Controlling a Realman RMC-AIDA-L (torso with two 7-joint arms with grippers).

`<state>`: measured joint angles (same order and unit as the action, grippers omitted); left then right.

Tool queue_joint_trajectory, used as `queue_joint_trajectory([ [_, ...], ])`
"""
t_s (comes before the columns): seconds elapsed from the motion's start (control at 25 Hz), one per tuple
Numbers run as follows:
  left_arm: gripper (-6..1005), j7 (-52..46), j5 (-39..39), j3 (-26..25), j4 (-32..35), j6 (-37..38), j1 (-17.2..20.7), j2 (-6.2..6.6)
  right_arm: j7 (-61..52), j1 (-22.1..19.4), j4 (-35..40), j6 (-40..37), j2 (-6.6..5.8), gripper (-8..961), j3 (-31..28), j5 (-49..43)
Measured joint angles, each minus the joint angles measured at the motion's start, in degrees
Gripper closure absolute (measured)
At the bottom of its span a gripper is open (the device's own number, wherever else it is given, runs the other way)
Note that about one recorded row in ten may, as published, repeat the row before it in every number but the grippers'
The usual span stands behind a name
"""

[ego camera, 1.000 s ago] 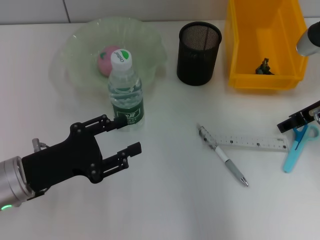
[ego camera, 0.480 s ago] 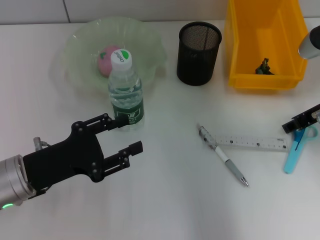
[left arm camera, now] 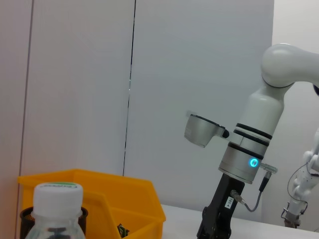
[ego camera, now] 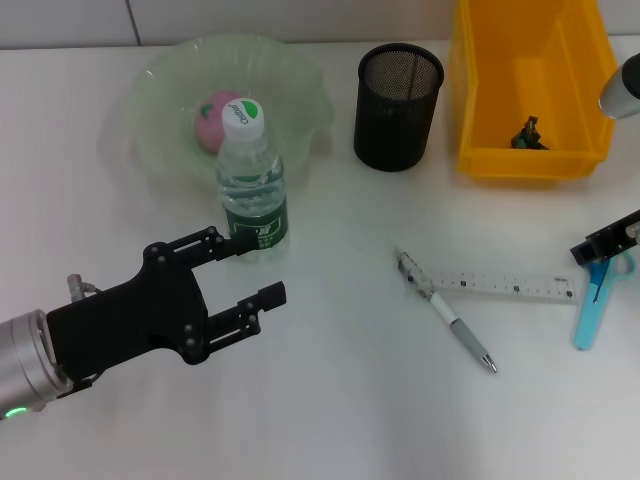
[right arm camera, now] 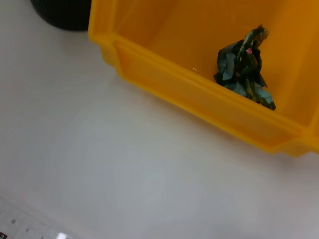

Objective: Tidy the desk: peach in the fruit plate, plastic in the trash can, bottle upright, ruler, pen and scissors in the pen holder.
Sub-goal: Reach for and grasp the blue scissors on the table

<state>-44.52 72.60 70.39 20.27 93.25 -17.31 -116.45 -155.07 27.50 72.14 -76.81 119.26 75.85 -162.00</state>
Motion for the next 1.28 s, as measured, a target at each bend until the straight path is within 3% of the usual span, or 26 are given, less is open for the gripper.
queue_joint_trajectory([
  [0.44, 363, 0.04, 0.00, -0.17, 0.22, 0.28, 0.08, 0.00, 0.97, -3.18, 5.07, -0.16, -0.01, 517, -1.05, 3.45],
  [0.68, 363, -0.11, 0.00, -0.19, 0.38, 0.93, 0.02, -0.04, 4.99, -6.26, 10.61, -1.48, 0.16, 517, -6.65, 8.19],
  [0.84, 363, -0.27, 0.00, -0.18, 0.46, 1.46, -0.07, -0.12, 8.77, -8.70, 13.82, -1.94, 0.20, 572, -10.93, 13.64],
  [1.08, 363, -0.41, 0.00, -0.26, 0.48, 2.20, -0.09, -0.18, 10.34, -9.08, 14.27, -3.08, 0.09, 763, -12.40, 15.04],
  [1.28, 362, -0.45, 0.00, -0.09, 0.48, 2.36, -0.10, -0.31, 8.14, -6.66, 15.59, -8.30, -0.07, 728, -12.34, 10.93],
])
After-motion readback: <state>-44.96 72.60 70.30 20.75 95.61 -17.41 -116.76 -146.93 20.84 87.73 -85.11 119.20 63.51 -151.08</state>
